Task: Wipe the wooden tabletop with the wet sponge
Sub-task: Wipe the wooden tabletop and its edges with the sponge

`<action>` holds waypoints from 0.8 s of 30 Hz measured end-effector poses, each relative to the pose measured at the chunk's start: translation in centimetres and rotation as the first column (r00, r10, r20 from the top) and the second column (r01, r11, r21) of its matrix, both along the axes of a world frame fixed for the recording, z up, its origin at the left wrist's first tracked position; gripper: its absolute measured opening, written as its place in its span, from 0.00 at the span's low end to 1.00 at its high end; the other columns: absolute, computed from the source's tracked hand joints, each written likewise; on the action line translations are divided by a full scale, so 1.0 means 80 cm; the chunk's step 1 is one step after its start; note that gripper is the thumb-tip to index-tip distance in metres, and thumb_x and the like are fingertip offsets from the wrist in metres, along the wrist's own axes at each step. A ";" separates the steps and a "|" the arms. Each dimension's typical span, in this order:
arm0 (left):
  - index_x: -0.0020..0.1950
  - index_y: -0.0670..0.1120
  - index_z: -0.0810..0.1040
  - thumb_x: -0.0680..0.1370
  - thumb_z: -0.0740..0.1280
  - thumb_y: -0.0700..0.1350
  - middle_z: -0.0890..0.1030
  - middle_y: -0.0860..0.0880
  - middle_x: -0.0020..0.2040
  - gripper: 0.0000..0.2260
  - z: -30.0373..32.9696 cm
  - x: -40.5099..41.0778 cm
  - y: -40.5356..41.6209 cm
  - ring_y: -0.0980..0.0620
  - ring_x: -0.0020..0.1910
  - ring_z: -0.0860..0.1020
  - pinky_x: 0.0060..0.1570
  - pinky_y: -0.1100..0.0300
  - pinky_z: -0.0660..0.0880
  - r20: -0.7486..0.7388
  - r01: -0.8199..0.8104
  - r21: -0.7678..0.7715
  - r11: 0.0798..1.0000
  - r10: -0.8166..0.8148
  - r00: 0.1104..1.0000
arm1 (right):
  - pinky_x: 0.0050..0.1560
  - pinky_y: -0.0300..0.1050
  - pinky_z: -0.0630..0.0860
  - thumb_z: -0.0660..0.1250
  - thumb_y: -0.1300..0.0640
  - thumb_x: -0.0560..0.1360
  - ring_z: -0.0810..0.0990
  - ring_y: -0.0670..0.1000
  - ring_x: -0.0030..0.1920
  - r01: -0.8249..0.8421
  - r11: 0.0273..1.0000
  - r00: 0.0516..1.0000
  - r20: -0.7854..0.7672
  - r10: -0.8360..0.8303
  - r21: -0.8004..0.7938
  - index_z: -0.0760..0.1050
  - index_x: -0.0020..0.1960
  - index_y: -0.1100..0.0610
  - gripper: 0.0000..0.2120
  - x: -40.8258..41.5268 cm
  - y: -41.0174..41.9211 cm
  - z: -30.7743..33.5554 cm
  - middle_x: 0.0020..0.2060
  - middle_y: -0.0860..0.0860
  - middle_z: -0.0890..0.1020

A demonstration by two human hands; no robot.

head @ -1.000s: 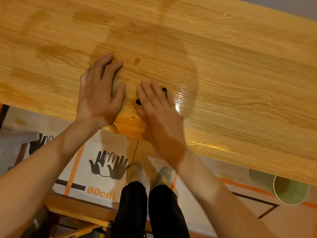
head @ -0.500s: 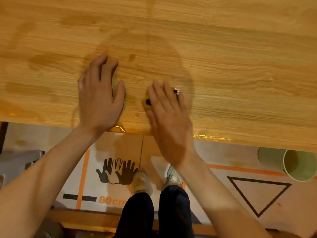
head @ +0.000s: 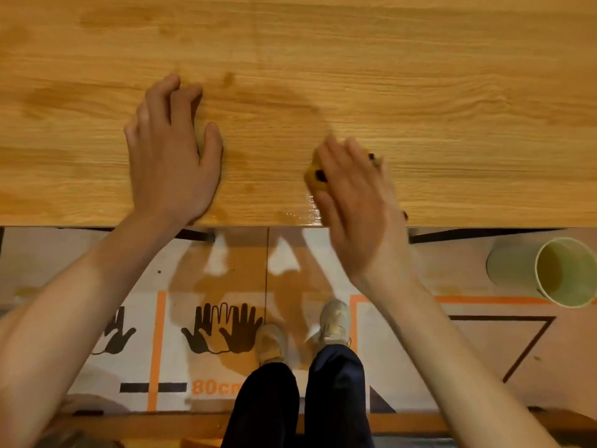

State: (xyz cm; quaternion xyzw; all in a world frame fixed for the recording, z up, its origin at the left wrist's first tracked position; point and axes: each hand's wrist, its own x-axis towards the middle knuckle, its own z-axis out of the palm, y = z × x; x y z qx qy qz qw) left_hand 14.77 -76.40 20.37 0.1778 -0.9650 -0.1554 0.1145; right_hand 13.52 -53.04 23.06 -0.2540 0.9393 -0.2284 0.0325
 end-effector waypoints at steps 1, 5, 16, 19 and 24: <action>0.75 0.45 0.66 0.83 0.54 0.53 0.64 0.44 0.76 0.22 0.000 0.000 0.000 0.40 0.74 0.64 0.70 0.43 0.60 -0.003 0.004 -0.003 1.000 -0.004 1.000 | 0.78 0.51 0.45 0.56 0.57 0.82 0.56 0.50 0.77 0.120 0.993 0.993 0.000 -0.120 -0.023 0.63 0.75 0.58 0.21 -0.006 0.036 0.000 0.75 0.52 0.65; 0.75 0.44 0.66 0.83 0.54 0.53 0.65 0.43 0.76 0.23 -0.003 -0.001 -0.003 0.40 0.74 0.65 0.71 0.44 0.59 -0.009 0.004 -0.016 1.000 -0.004 1.000 | 0.77 0.57 0.48 0.54 0.59 0.83 0.56 0.55 0.77 0.611 0.788 0.790 0.001 -0.613 -0.077 0.61 0.75 0.61 0.21 -0.009 0.082 -0.002 0.75 0.55 0.64; 0.76 0.48 0.65 0.83 0.56 0.54 0.63 0.47 0.76 0.22 0.003 0.001 -0.006 0.47 0.76 0.61 0.74 0.52 0.54 -0.005 0.026 0.090 0.996 -0.026 1.000 | 0.76 0.57 0.53 0.55 0.60 0.82 0.67 0.57 0.72 0.138 0.985 0.959 -0.236 -0.159 -0.102 0.70 0.69 0.63 0.18 0.015 0.082 -0.034 0.67 0.59 0.74; 0.78 0.51 0.64 0.83 0.57 0.55 0.60 0.49 0.78 0.24 0.007 0.003 -0.026 0.47 0.77 0.60 0.75 0.53 0.55 0.042 0.088 0.180 0.980 -0.097 0.994 | 0.73 0.64 0.54 0.52 0.60 0.80 0.71 0.62 0.65 0.498 0.840 0.796 -0.270 -0.541 -0.214 0.73 0.61 0.68 0.17 0.011 0.076 -0.054 0.58 0.64 0.78; 0.75 0.49 0.68 0.84 0.57 0.54 0.67 0.49 0.75 0.20 0.011 0.039 -0.067 0.52 0.76 0.64 0.75 0.46 0.62 -0.019 0.244 0.081 0.966 -0.243 0.970 | 0.76 0.61 0.43 0.50 0.56 0.82 0.59 0.61 0.74 0.424 0.784 0.746 -0.316 -0.586 -0.454 0.65 0.71 0.65 0.21 0.045 -0.024 -0.087 0.70 0.61 0.70</action>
